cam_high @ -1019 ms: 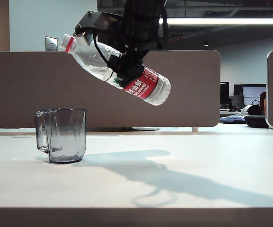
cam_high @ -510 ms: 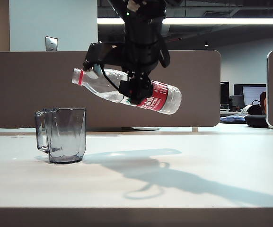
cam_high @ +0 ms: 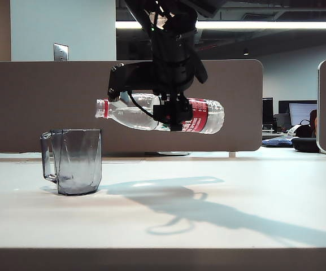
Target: Pick up the mineral water bottle on the table and pour water into the mug until it's half full.
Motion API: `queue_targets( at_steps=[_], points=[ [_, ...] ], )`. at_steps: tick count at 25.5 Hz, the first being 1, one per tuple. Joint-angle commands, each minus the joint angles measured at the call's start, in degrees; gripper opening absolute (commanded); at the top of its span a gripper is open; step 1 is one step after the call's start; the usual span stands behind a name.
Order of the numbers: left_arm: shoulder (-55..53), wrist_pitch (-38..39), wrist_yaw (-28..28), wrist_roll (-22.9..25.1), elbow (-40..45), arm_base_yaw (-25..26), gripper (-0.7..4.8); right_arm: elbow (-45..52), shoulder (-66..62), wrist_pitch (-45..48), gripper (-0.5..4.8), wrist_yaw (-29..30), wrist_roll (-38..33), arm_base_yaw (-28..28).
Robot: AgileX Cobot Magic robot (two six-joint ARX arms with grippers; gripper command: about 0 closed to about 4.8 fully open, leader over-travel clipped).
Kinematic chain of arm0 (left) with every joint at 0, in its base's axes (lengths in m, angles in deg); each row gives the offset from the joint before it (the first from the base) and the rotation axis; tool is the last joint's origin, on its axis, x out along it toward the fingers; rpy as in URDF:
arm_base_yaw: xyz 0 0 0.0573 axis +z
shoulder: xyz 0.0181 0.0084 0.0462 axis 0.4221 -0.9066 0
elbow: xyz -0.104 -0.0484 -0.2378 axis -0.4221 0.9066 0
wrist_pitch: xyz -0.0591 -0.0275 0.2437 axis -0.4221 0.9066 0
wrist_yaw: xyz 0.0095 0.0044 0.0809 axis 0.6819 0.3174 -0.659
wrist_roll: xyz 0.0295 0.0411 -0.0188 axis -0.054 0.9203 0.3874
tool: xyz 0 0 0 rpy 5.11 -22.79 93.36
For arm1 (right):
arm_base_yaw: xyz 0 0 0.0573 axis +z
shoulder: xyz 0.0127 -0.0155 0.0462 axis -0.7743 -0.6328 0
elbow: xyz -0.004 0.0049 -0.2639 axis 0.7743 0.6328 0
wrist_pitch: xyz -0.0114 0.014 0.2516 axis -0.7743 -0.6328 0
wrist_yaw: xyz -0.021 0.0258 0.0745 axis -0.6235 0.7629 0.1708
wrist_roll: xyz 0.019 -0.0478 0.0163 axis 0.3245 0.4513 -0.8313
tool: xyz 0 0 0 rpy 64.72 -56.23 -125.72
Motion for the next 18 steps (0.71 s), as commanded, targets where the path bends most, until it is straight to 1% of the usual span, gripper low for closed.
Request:
queue_targets(
  at_steps=[1,18],
  points=[
    [0.04,-0.35,0.35,-0.17,-0.15,-0.26,-0.05,-0.74,0.7,2.14,2.65,-2.1,0.46,-0.04],
    [0.07,-0.5,0.37,-0.17,-0.15,-0.26,-0.05,-3.56,0.7,1.88,2.65,-3.08,1.64,0.15]
  ],
)
